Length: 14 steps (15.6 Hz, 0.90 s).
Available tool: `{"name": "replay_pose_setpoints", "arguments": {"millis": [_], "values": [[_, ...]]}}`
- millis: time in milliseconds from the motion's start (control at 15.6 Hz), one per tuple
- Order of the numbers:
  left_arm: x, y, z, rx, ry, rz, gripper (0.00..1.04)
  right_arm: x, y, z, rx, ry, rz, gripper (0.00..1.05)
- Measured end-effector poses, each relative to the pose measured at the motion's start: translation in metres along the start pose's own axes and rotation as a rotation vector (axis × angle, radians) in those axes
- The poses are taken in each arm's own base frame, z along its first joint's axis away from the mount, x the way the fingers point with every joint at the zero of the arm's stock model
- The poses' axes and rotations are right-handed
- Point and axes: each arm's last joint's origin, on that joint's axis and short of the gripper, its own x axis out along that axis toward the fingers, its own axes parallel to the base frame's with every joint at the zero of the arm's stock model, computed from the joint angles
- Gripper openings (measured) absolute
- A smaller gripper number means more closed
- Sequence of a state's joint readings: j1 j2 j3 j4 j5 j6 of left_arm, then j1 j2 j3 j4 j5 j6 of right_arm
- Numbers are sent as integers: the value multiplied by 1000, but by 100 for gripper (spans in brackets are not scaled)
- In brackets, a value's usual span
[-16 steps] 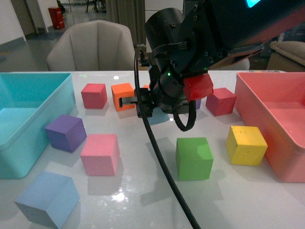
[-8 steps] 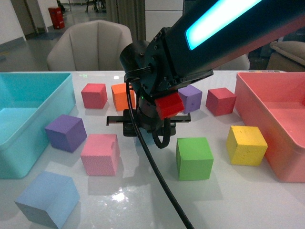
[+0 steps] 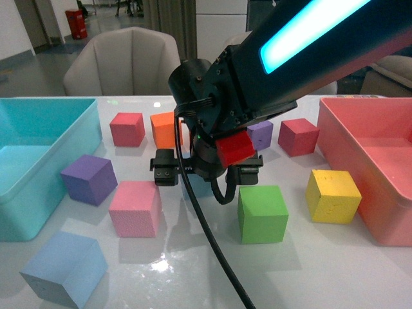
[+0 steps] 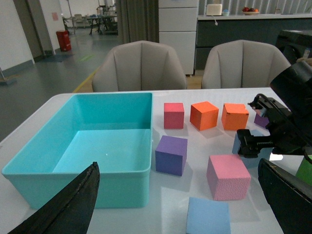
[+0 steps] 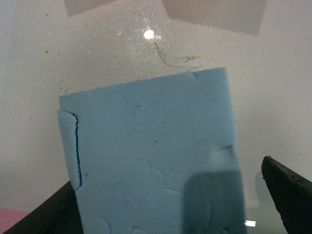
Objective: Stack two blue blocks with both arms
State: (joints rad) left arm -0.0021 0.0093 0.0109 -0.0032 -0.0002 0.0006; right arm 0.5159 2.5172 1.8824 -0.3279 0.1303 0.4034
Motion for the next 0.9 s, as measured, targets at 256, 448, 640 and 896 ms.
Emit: {"name": "replay_pose_setpoints", "arguments": {"millis": [256, 448, 640, 896], "values": [[0, 0, 0, 0, 0, 0, 98, -40, -1, 19, 21, -112, 34, 98], [0, 0, 0, 0, 0, 0, 98, -79, -6, 29, 40, -209, 66, 98], [0, 0, 0, 0, 0, 0, 98, -121, -16, 23, 59, -317, 86, 98], [0, 0, 0, 0, 0, 0, 98, -200, -32, 6, 64, -496, 120, 98]]}}
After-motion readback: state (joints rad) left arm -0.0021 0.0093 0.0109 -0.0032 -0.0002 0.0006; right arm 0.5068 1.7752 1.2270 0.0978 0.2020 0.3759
